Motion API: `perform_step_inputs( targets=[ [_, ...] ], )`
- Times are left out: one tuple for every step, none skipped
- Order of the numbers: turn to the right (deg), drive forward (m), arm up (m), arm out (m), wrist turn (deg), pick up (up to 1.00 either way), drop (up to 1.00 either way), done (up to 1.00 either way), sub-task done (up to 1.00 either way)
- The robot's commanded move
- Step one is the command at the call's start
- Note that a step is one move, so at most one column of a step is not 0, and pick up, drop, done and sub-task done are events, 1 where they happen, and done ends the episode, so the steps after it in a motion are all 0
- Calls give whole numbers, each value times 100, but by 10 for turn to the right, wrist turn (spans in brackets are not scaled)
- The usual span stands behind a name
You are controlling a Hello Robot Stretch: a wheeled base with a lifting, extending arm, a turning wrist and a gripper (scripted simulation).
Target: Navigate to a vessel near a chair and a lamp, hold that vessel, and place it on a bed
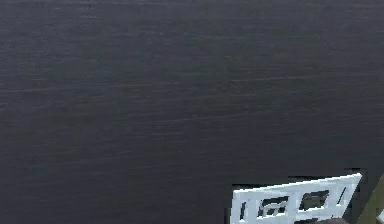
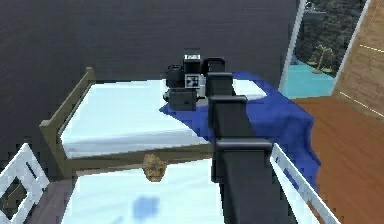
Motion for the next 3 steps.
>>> perform_step_inputs(
  targets=[
    [0, 0, -40, 0, 0, 0, 0, 0, 0],
    [0, 0, -32, 0, 0, 0, 0, 0, 0],
    [0, 0, 0, 0, 0, 0, 100, 0, 0]
  ],
)
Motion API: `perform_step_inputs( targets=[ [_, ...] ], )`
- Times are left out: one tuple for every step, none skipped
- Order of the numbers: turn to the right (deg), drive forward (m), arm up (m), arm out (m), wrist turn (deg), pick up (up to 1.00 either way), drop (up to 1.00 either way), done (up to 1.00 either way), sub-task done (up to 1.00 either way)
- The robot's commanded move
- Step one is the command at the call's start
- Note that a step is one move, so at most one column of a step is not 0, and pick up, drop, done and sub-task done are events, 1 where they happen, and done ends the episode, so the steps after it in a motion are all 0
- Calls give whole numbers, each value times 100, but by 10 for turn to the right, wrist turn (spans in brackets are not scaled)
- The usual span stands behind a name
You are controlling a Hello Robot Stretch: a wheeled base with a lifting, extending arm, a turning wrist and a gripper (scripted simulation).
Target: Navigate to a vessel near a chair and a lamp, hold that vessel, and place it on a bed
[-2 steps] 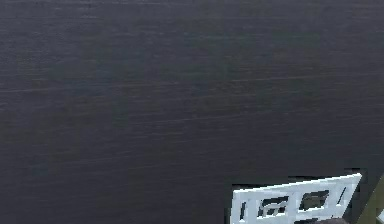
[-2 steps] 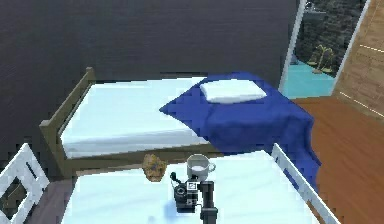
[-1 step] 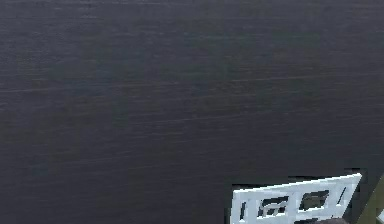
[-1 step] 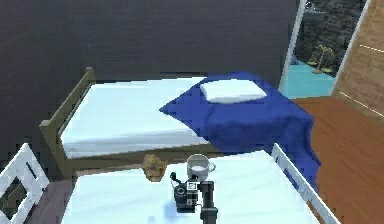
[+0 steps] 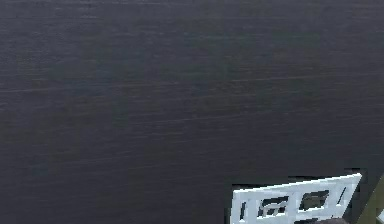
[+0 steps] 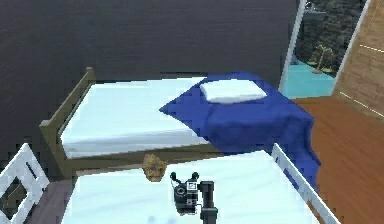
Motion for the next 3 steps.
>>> perform_step_inputs(
  targets=[
    [0, 0, 10, 0, 0, 0, 0, 0, 0],
    [0, 0, 0, -8, 0, 0, 0, 0, 0],
    [0, 0, 0, 0, 0, 0, 0, 100, 0]
  ],
)
